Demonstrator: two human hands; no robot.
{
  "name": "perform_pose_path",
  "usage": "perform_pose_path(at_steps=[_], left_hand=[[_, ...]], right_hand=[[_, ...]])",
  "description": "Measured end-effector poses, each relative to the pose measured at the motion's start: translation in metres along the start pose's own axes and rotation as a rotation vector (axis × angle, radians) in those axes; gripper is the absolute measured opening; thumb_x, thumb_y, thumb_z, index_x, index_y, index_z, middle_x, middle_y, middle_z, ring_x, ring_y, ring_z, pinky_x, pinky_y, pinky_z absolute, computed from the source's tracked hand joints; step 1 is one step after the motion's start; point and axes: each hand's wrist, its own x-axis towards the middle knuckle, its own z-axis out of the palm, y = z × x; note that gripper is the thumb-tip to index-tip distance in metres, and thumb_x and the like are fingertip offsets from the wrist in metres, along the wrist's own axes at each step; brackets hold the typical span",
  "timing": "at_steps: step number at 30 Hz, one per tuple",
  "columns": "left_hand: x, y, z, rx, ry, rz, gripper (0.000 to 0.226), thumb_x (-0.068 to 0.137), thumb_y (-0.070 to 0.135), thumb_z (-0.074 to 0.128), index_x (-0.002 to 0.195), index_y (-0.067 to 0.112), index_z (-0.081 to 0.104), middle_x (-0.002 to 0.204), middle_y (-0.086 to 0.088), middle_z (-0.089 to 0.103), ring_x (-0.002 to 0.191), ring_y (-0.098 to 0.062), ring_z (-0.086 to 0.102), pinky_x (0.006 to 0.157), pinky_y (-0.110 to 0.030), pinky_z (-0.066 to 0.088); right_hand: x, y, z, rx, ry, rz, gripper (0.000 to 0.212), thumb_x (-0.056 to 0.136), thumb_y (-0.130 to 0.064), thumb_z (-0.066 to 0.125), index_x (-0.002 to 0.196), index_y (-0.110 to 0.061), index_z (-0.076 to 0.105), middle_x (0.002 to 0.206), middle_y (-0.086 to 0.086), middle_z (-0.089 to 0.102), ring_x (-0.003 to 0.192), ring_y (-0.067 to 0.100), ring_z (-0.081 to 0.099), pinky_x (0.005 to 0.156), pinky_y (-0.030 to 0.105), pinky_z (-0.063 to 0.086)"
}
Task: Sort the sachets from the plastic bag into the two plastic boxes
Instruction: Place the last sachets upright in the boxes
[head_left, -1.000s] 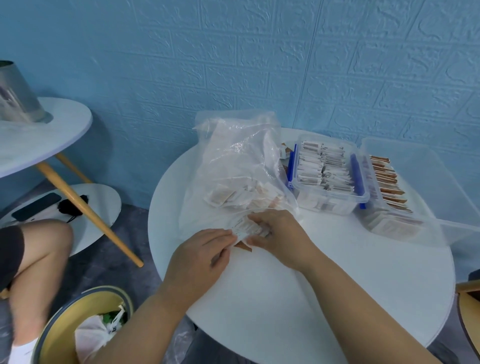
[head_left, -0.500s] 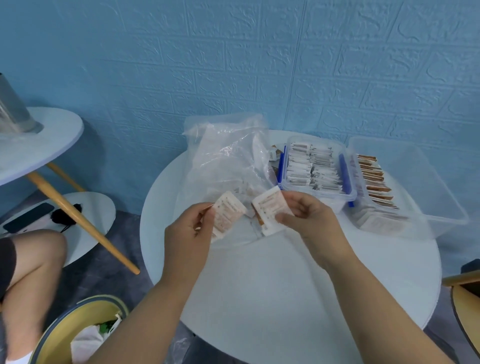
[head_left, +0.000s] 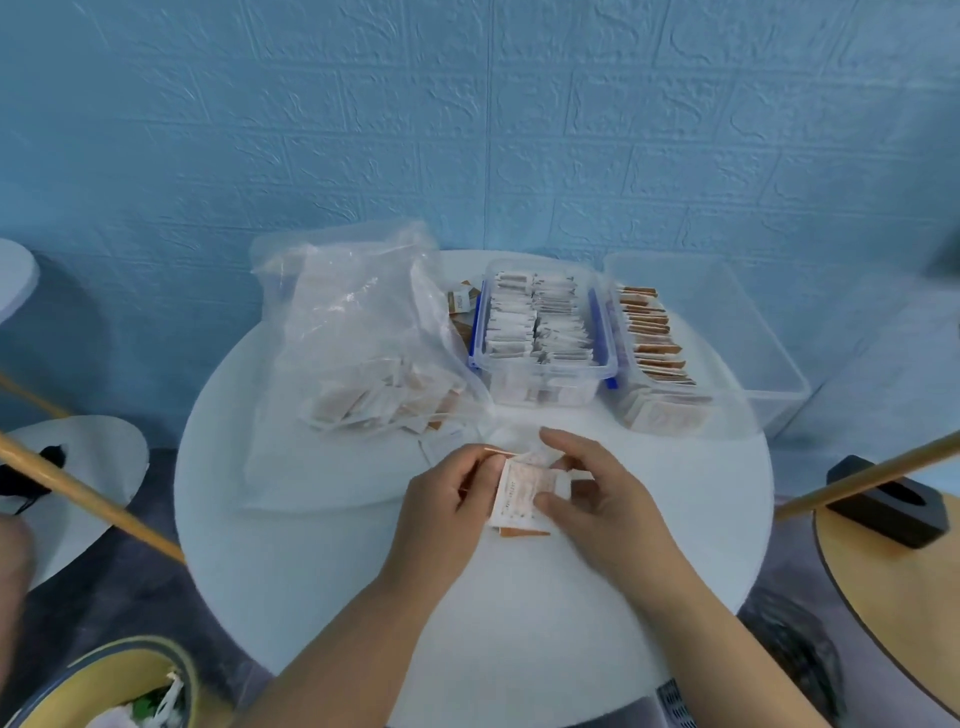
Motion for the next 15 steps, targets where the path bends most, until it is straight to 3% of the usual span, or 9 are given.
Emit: perform_pose_path(at_steps=[2,8,11,15], left_hand=[[-0.0015,0.0014,-0.0020,0.001,-0.006,-0.006,0.024,0.095,0.018,0.048,0.084,0.034,0.063,0.074,0.018,0.066,0.074,0.007,0.060,0.058,-0.008,0.041],[-0.0018,0.0006,-0.0022,-0.063,0.055,0.053,0.026,0.097,0.020,0.045,0.092,0.036,0.064,0.090,0.021,0.068,0.087,0.008,0.060,0.070,-0.004,0.040],[-0.0005,-0.0041,-0.0015,-0.024,0.129,0.085,0.019,0.093,0.026,0.048,0.101,0.036,0.062,0.095,0.019,0.063,0.093,0.008,0.057,0.076,-0.003,0.039],[-0.0001,-0.0048,-0.0014,-0.131,0.197,-0.003,0.008,0.081,0.037,0.064,0.083,0.036,0.057,0.079,0.017,0.067,0.074,0.000,0.063,0.065,-0.012,0.047]], right_hand=[[-0.0014,-0.0018,0.0017,-0.030,-0.028,0.004,0.055,0.080,-0.007,0.069,0.105,-0.054,0.052,0.098,-0.023,0.059,0.076,0.006,0.057,0.070,0.017,0.050],[-0.0055,0.0009,0.0019,0.037,0.041,-0.008,0.049,0.079,-0.005,0.070,0.098,-0.048,0.057,0.094,-0.018,0.066,0.091,0.005,0.064,0.079,0.024,0.055],[-0.0078,0.0006,0.0017,-0.045,0.071,-0.103,0.045,0.077,-0.004,0.071,0.095,-0.044,0.059,0.095,-0.020,0.065,0.093,0.004,0.063,0.081,0.020,0.052],[-0.0083,0.0002,0.0020,-0.126,0.038,-0.229,0.033,0.077,-0.007,0.071,0.089,-0.037,0.064,0.097,-0.019,0.064,0.091,0.000,0.061,0.077,0.010,0.045]])
